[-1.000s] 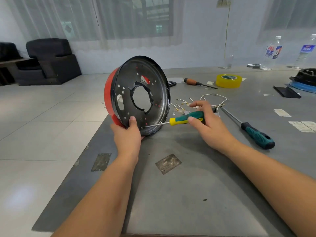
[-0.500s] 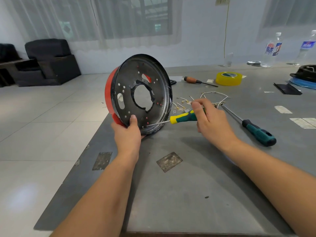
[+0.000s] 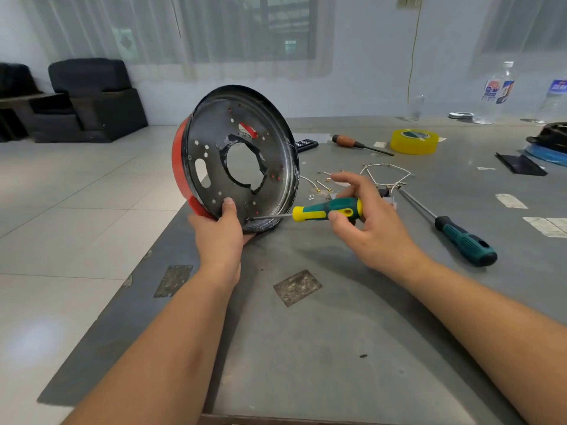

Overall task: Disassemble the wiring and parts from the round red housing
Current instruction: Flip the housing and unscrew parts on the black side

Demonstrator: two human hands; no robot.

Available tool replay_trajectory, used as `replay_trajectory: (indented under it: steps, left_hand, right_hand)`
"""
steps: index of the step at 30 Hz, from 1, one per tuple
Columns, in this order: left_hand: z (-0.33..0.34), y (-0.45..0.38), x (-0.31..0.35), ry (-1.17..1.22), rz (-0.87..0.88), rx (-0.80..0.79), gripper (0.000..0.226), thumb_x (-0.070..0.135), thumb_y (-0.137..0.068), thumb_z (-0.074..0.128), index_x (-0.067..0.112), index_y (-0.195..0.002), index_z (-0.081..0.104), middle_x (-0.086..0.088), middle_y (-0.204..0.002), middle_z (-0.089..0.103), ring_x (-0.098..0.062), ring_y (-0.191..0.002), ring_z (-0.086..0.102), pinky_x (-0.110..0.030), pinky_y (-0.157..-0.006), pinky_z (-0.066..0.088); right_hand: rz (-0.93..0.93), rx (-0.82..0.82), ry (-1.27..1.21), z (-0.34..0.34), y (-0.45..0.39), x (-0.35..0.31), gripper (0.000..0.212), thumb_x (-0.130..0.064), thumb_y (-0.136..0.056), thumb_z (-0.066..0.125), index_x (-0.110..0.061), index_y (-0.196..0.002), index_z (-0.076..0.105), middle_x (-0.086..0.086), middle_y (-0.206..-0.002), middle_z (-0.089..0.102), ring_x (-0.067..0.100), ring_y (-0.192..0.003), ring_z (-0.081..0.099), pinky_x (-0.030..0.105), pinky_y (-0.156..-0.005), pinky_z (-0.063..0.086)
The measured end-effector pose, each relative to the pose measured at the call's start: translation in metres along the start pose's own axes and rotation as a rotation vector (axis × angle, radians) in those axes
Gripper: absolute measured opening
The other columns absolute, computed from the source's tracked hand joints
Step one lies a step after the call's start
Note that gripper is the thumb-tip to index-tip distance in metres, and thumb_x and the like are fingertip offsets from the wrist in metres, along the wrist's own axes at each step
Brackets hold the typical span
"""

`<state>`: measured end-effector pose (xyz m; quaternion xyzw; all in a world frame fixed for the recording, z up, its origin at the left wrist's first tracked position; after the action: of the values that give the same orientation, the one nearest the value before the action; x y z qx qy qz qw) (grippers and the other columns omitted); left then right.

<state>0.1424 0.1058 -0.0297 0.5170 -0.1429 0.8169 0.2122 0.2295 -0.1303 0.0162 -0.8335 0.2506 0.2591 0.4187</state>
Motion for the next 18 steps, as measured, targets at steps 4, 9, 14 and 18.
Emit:
replay_trajectory:
  steps: [4,9,14,18]
  left_hand:
    - [0.001,0.001,0.001,0.005,0.017,-0.002,0.024,0.020,-0.106,0.061,0.038,-0.106,0.046,0.018,-0.114,0.059,-0.004,-0.098,0.066,-0.039,-0.075,0.065]
    - [0.000,0.000,0.001,0.009,0.018,0.000,0.025,0.019,-0.106,0.062,0.035,-0.113,0.044,0.018,-0.114,0.059,-0.004,-0.098,0.066,-0.038,-0.074,0.065]
    - [0.000,-0.001,0.001,-0.003,0.022,-0.003,0.024,0.020,-0.106,0.061,0.034,-0.115,0.044,0.019,-0.114,0.058,-0.003,-0.098,0.065,-0.037,-0.074,0.065]
    - [-0.001,-0.002,0.000,0.000,0.014,-0.001,0.027,0.020,-0.106,0.061,0.032,-0.122,0.044,0.018,-0.115,0.059,-0.005,-0.099,0.067,-0.037,-0.074,0.065]
  right_hand:
    - [0.116,0.023,-0.123,0.002,-0.003,0.008,0.030,-0.046,-0.088,0.059,-0.037,-0.117,0.057,-0.014,-0.105,0.064,0.008,-0.088,0.064,0.027,-0.073,0.053]
    - [0.134,0.041,0.005,0.003,-0.005,0.014,0.018,-0.049,-0.101,0.050,-0.036,-0.110,0.059,-0.003,-0.073,0.068,0.008,-0.064,0.063,0.030,-0.061,0.050]
    - [0.057,-0.031,0.027,0.000,-0.005,0.011,0.034,-0.016,-0.091,0.064,-0.033,-0.118,0.056,-0.007,-0.111,0.063,0.005,-0.093,0.058,0.017,-0.073,0.046]
    - [0.110,-0.023,0.068,0.001,-0.006,0.016,0.025,-0.052,-0.104,0.045,-0.038,-0.121,0.055,-0.006,-0.072,0.069,0.008,-0.060,0.065,0.027,-0.063,0.051]
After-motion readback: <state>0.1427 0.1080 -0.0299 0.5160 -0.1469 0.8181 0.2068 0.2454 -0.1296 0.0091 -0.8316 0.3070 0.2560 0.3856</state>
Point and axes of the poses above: each hand's wrist, its own y-axis away from the middle knuckle, its own z-axis out of the palm, x = y × z, the point moved 4 cm from there along -y, towards the middle knuckle
